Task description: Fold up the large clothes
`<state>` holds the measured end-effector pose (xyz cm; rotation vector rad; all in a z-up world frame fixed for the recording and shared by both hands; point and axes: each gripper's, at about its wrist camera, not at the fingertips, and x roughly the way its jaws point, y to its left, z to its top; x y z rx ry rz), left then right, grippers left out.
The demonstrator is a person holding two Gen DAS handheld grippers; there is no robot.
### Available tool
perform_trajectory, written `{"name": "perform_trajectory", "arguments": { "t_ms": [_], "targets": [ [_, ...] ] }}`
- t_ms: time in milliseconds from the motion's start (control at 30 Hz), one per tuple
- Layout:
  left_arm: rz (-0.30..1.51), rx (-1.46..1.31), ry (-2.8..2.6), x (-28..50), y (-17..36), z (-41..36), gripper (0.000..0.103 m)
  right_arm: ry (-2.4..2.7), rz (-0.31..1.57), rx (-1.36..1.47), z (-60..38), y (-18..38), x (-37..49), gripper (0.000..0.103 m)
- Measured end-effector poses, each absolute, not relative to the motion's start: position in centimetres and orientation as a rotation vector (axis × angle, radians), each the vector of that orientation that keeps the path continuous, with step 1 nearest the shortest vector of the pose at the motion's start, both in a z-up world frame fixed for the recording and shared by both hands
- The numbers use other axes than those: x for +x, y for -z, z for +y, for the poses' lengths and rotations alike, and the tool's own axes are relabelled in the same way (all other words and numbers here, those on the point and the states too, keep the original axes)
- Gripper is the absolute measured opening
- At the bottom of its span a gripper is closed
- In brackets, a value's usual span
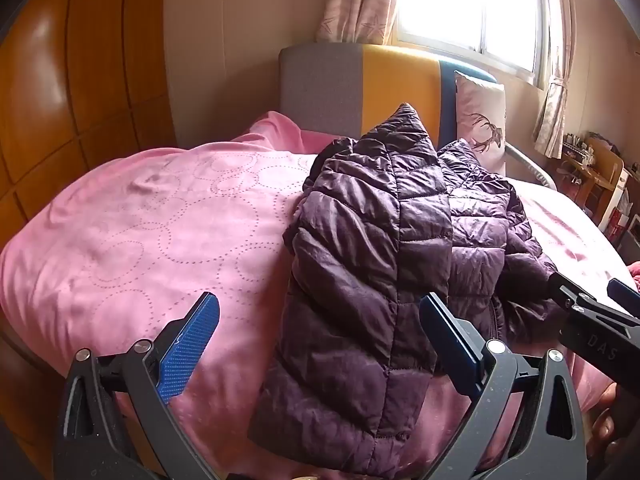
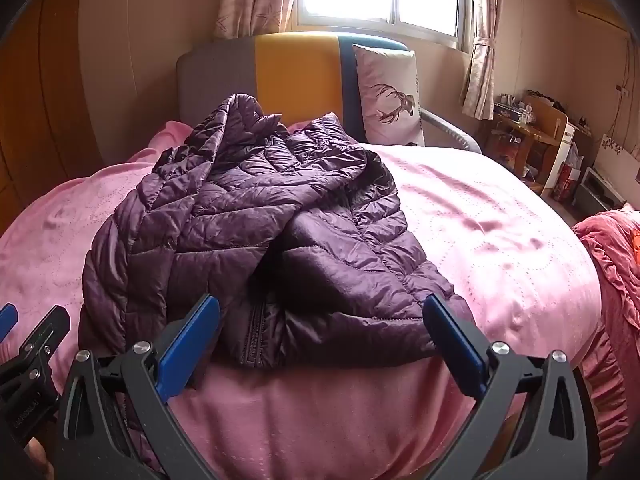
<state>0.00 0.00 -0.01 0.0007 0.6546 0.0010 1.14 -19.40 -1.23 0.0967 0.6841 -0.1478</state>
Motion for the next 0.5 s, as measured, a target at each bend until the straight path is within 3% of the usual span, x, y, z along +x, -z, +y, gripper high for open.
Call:
{"name": "perform_trajectory", "arguments": {
  "t_ms": [500],
  "targets": [
    [0.678,-0.01,0.012,0.25,0.14,0.32,0.099,0.166,0.702,0.086,-19.19,1.57,0.48,0.101]
  ]
}}
